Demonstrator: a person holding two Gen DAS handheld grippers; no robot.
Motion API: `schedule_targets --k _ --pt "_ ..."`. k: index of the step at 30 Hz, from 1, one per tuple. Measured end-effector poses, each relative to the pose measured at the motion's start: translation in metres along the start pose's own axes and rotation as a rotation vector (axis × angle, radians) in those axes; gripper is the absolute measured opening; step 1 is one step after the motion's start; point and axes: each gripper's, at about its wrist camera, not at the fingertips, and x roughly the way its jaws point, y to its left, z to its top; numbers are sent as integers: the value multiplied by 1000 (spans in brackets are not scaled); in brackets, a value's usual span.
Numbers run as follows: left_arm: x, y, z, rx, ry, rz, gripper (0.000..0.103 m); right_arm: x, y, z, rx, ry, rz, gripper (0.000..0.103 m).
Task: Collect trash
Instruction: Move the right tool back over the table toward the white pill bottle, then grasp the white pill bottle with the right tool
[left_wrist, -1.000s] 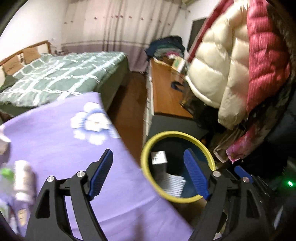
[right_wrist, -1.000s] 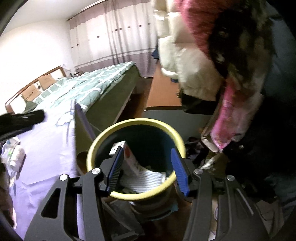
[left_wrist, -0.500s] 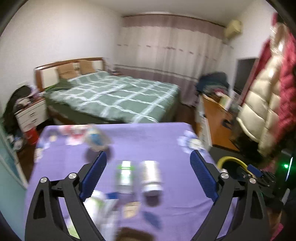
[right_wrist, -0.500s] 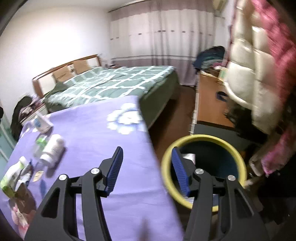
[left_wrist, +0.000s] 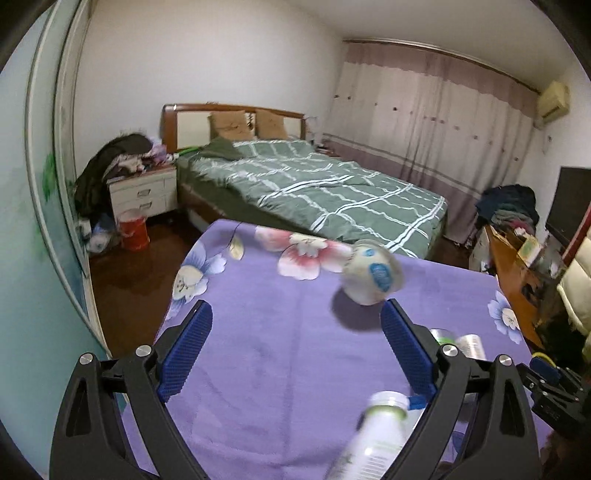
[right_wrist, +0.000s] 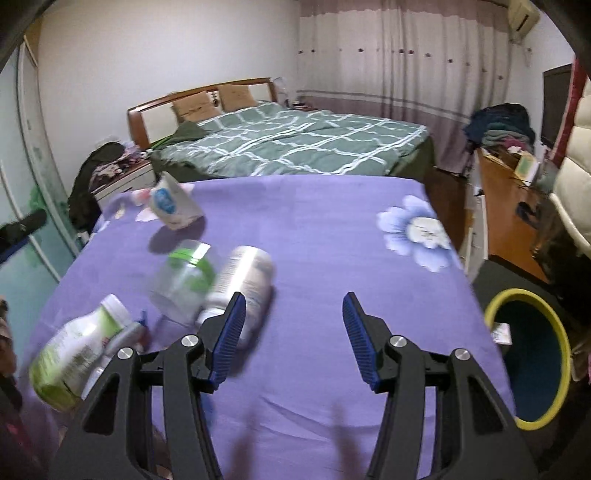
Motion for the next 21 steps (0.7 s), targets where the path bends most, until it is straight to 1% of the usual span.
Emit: schedule_targets --k 5,8,12,16,21 --pt "15 8 -8 -17 20 5 91 14 21 9 -8 17 38 52" --pt "16 5 -9 -26 22 -5 91 28 29 11 -10 40 38 52" --pt "16 3 -12 -26 13 7 91 47 33 8 -4 81 22 52" --pt "11 0 -15 -17 10 -8 91 58 36 7 -2 107 6 53" --pt "8 -4 -16 -4 7 -17 92 72 36 5 32 142 36 53"
